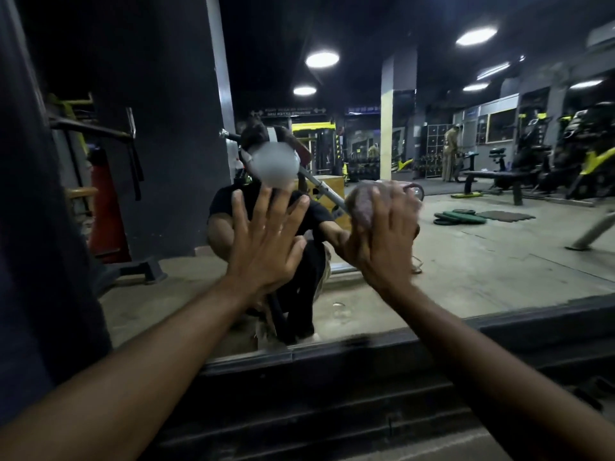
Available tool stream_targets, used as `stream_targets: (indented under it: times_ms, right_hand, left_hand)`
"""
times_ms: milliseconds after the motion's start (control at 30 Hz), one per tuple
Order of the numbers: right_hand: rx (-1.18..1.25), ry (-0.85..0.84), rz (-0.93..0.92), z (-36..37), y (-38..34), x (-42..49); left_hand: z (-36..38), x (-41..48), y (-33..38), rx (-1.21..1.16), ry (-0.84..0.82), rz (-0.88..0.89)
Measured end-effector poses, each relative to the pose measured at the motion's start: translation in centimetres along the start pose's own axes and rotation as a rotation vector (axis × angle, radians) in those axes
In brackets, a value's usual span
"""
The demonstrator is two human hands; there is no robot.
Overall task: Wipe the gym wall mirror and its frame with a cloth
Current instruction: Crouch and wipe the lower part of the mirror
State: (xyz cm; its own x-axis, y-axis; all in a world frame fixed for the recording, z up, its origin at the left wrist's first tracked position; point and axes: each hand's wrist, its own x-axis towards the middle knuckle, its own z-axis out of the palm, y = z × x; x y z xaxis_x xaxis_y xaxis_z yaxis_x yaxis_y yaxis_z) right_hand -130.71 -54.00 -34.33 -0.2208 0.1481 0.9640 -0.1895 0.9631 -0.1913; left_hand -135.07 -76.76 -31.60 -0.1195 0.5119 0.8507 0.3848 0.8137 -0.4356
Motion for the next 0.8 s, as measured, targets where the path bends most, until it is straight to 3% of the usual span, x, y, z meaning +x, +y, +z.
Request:
stream_targets:
  times_ms: [67, 133, 267, 300, 333, 433, 500, 533, 633, 667, 700, 800]
  right_hand:
    - [-0.014, -0.024, -0.144, -0.3, -0.1, 2.0]
    - [-0.037, 0.043, -0.089, -1.3, 2.0, 3.9]
    - [0.059, 0.252, 0.555, -2.1, 3.5, 7.1]
    - [0.029, 0.230, 0.561, -1.8, 2.3, 6.8]
    - [0.010, 0.190, 0.458, -1.2, 1.0, 5.9]
    - [0.017, -0.003, -0.079, -0.2, 1.0, 1.7]
    - [0.001, -0.049, -0.276, -1.8, 4.2, 1.2]
    - [0.011, -0.013, -0.235, -2.6, 6.1, 1.3]
    - [0.149, 0.229, 0.250, -4.2, 11.2, 0.5]
    - [0.185, 0.259, 0.335, -3.9, 11.7, -0.7]
    - [0.199, 0.239, 0.325, -3.2, 11.5, -2.3]
    - [0.194, -0.035, 0.037, -0.9, 9.7, -8.1]
  left_hand:
    - [0.4, 0.9, 1.2, -0.026, -0.011, -0.005]
    - [0.7, 0.9, 1.8, -0.054, -0.004, -0.011]
    - [1.1, 1.8, 2.3, -0.064, 0.009, 0.073]
    - [1.3, 2.1, 2.8, -0.064, 0.008, 0.070]
    - [1.5, 2.2, 3.3, -0.064, 0.004, 0.044]
    - [2.0, 1.6, 4.6, -0.071, 0.011, -0.038]
    - [2.2, 0.8, 5.2, -0.089, 0.032, -0.004]
    - [2.4, 0.1, 5.5, -0.094, 0.050, 0.032]
    - [3.2, -2.0, 7.3, -0.060, 0.049, 0.065]
    - [3.5, -2.8, 8.0, -0.039, 0.028, 0.045]
    - [3.8, -3.7, 8.8, -0.019, 0.014, 0.029]
    - [4.5, -6.0, 11.1, -0.023, 0.002, -0.012]
